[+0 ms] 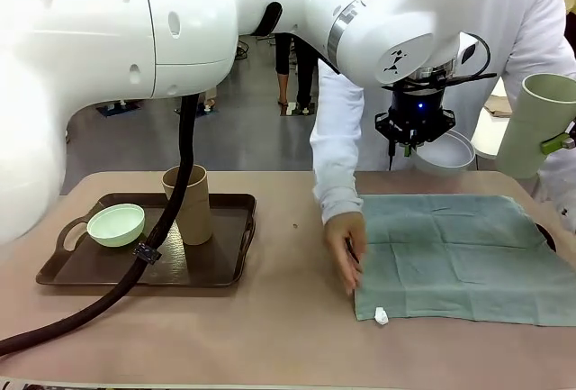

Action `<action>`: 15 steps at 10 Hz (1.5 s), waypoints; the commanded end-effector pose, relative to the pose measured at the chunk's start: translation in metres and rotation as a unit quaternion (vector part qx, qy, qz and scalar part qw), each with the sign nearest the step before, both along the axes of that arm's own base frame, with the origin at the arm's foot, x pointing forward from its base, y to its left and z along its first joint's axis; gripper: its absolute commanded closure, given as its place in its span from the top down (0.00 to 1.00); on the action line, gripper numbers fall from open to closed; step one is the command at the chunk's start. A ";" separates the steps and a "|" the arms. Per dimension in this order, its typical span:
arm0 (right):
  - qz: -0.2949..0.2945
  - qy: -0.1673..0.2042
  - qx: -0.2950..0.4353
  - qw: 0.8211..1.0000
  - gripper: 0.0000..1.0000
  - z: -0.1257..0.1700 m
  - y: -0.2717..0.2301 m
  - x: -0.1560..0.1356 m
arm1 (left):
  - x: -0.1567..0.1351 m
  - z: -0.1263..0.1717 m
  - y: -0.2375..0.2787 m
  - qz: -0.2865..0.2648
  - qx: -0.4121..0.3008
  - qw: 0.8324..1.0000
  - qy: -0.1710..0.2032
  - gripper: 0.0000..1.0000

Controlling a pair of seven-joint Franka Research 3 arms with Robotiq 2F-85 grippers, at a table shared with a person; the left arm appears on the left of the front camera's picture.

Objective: Set up a tray with a mat and arrange the tableware.
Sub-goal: Place the Picnic Bowl and Reusable plastic cup back onto the Handle tray in front of the human's position.

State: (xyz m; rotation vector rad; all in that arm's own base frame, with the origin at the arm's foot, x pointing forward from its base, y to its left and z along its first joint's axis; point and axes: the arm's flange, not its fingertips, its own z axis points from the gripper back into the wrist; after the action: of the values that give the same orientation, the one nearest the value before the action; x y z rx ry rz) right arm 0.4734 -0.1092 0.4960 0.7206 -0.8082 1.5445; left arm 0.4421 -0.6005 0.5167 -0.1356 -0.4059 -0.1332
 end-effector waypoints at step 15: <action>0.002 -0.008 0.007 1.000 0.29 0.000 0.002 -0.001 | 0.002 0.005 0.003 -0.012 -0.006 1.000 0.002 0.00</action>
State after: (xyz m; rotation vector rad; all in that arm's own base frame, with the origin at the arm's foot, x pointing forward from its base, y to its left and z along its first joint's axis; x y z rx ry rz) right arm 0.4734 -0.1092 0.4960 0.7207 -0.8082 1.5446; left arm 0.4421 -0.6004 0.5167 -0.1359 -0.4059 -0.1332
